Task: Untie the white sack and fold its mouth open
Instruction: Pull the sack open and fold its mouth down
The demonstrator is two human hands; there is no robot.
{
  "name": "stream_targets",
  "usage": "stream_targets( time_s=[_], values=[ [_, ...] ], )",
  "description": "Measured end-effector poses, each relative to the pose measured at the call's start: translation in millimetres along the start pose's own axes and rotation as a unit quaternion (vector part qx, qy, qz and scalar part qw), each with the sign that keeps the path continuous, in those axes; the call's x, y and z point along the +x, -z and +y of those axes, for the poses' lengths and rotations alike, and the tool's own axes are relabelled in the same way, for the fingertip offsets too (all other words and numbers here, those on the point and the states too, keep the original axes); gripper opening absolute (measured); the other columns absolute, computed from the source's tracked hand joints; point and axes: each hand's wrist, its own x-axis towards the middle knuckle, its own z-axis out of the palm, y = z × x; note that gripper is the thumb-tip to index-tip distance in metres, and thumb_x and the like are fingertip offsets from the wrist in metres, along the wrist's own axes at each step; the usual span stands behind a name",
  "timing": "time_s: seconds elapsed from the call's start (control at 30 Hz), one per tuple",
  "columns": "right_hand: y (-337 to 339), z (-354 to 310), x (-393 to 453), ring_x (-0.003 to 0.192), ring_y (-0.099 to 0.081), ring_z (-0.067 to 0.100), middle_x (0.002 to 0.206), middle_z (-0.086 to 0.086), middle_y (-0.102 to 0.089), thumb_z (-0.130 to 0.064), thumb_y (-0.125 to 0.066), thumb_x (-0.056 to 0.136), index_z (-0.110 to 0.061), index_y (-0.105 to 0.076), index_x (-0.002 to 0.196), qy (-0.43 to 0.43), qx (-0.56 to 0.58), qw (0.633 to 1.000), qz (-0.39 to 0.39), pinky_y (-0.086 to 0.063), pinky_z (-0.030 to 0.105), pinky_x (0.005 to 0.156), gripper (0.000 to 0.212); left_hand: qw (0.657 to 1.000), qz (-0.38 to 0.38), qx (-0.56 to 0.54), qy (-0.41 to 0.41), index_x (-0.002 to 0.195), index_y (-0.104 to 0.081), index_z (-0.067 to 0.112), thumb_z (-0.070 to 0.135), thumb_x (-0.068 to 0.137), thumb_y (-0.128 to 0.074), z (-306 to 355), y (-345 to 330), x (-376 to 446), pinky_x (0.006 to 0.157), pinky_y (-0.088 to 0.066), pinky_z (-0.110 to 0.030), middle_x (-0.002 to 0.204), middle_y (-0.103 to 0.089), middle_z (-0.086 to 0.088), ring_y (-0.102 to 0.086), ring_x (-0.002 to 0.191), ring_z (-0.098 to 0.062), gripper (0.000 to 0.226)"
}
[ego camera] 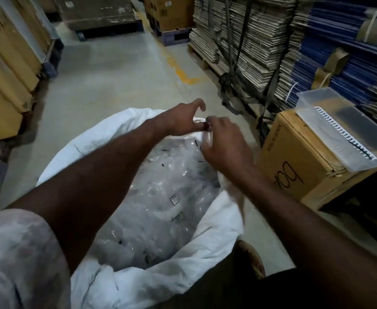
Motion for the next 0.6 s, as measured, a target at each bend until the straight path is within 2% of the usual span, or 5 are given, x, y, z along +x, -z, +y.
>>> stream_targets(
  time_s=[0.13,0.3,0.4,0.5,0.6],
  values=[
    [-32.0,18.6,-1.6,0.096,-0.061,0.040,0.131,0.013,-0.056,-0.001,-0.050,0.090,-0.021,-0.050,0.144,0.053,-0.106,0.992,-0.050,-0.052,0.049,0.081,0.058,0.999,0.029,-0.011,-0.038,0.150,-0.042,0.025,0.046,0.088,-0.082,-7.7,1.1,-17.0,0.085,-0.049,-0.032,0.107,-0.070,-0.007,-0.066,0.100,-0.026,0.077],
    [-39.8,38.4,13.1,0.097,-0.060,0.044,0.123,0.017,-0.061,-0.003,-0.046,0.095,-0.017,-0.057,0.143,0.013,-0.125,0.989,-0.081,-0.050,0.050,0.086,0.052,0.951,0.178,0.225,-0.117,0.144,-0.056,0.025,0.029,0.080,-0.086,-24.6,-8.1,-61.4,0.106,-0.044,-0.045,0.138,-0.062,-0.004,-0.058,0.129,-0.029,0.071],
    [-38.5,33.2,19.9,0.104,-0.065,0.039,0.117,0.013,-0.063,-0.004,-0.048,0.094,-0.023,-0.067,0.135,-0.040,-0.071,0.992,-0.091,-0.051,0.044,0.089,0.049,0.938,0.184,0.284,-0.079,0.143,-0.059,0.030,0.023,0.076,-0.086,-42.1,-18.1,-78.6,0.108,-0.041,-0.048,0.146,-0.058,-0.006,-0.055,0.133,-0.033,0.073],
    [-30.9,22.3,26.7,0.108,-0.068,0.033,0.127,0.009,-0.069,-0.011,-0.049,0.088,-0.030,-0.072,0.126,-0.121,0.019,0.984,-0.131,-0.054,0.040,0.092,0.048,0.925,0.162,0.342,-0.016,0.157,-0.047,0.037,0.031,0.083,-0.080,-58.8,-23.8,-84.2,0.125,-0.027,-0.056,0.159,-0.050,-0.011,-0.045,0.146,-0.041,0.082],
    [-23.6,17.1,34.0,0.102,-0.069,0.035,0.126,0.010,-0.071,-0.020,-0.046,0.077,-0.033,-0.073,0.114,-0.161,0.065,0.973,-0.154,-0.057,0.042,0.089,0.048,0.922,0.178,0.343,-0.005,0.162,-0.039,0.042,0.028,0.104,-0.051,-72.1,-29.6,-79.0,0.124,-0.026,-0.055,0.135,-0.063,-0.012,-0.058,0.125,-0.040,0.061]
  ],
)
